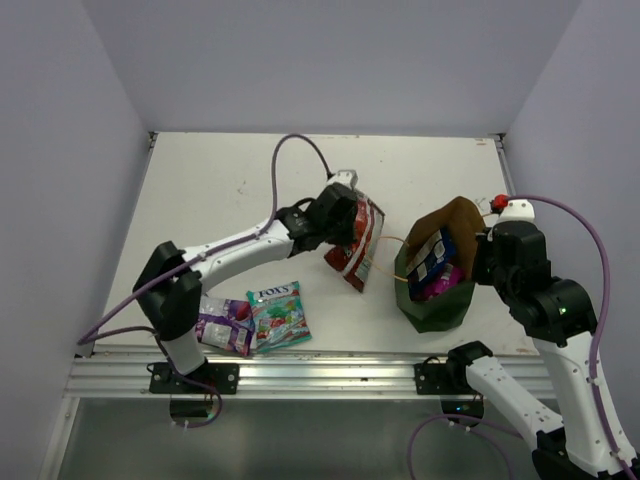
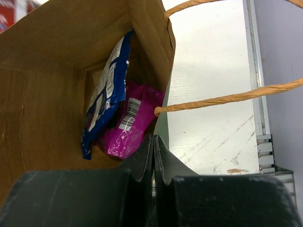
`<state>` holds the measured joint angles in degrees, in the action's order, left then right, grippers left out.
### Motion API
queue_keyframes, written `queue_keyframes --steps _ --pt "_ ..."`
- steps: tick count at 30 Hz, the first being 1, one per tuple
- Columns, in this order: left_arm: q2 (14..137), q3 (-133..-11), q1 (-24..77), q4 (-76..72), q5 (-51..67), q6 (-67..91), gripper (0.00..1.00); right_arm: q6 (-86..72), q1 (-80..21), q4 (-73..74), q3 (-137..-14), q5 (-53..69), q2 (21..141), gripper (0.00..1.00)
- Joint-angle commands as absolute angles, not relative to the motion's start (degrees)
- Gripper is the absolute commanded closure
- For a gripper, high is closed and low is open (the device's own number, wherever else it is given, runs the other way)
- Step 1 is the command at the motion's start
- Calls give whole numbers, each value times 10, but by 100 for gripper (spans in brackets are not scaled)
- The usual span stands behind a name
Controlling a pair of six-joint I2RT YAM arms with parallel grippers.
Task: Place the snacks into the paper bag
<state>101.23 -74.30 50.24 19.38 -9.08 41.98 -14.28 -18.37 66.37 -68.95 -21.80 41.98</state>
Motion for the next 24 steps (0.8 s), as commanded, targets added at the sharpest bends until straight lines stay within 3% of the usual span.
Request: queue_keyframes --steps 1,5,10,24 --pt "933 -899 517 210 -138 390 100 -134 -185 659 -697 -221 421 100" --pt "958 -1069 566 229 -150 353 100 -134 -185 659 -697 -222 422 100" --pt "987 -1147 634 194 -133 347 100 -136 -185 659 -697 -224 421 100" --pt "1018 -1002 693 116 -69 372 100 -138 -185 664 -700 -221 417 100"
